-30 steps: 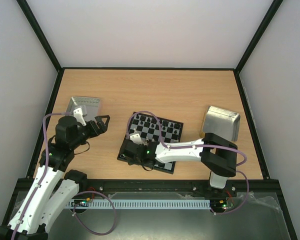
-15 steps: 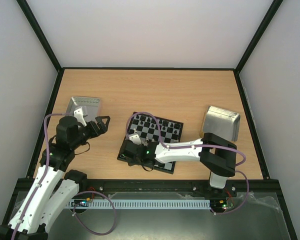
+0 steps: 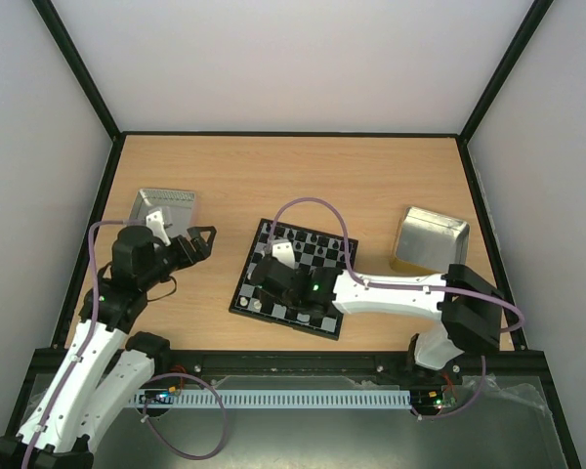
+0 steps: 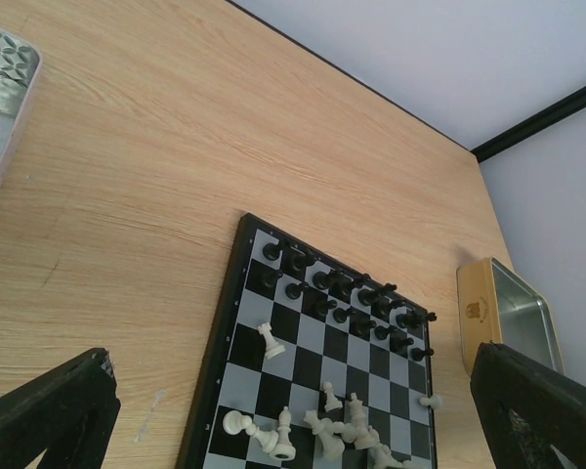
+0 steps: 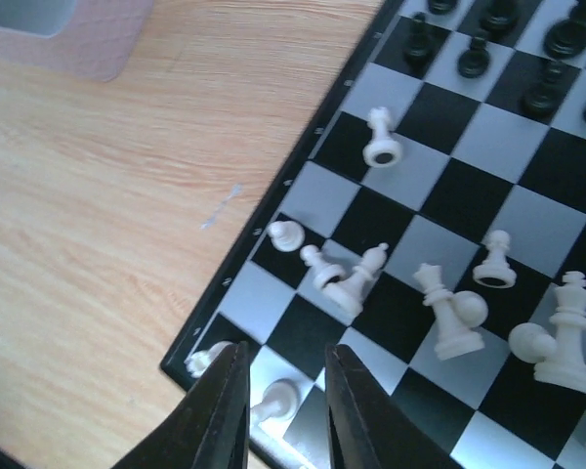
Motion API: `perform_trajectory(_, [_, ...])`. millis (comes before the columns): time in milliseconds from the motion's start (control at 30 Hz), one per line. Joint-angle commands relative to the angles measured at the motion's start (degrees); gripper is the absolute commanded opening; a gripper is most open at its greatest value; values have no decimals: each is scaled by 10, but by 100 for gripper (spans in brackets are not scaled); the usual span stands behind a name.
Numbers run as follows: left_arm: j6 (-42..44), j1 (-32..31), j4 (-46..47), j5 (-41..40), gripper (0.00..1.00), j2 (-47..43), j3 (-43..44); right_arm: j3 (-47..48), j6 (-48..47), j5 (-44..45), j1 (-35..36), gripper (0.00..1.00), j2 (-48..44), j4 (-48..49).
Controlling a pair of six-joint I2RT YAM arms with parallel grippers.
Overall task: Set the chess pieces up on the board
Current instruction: Place the chess piece on the chessboard.
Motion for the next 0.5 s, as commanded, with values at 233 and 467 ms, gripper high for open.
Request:
perform_trajectory(233, [-5, -2, 11, 4, 100, 6, -13, -20, -3, -78, -16, 9, 74, 5])
perform_trajectory(467, [-1, -2, 12, 1, 100, 12, -12, -17, -16, -117, -16, 6, 108, 14])
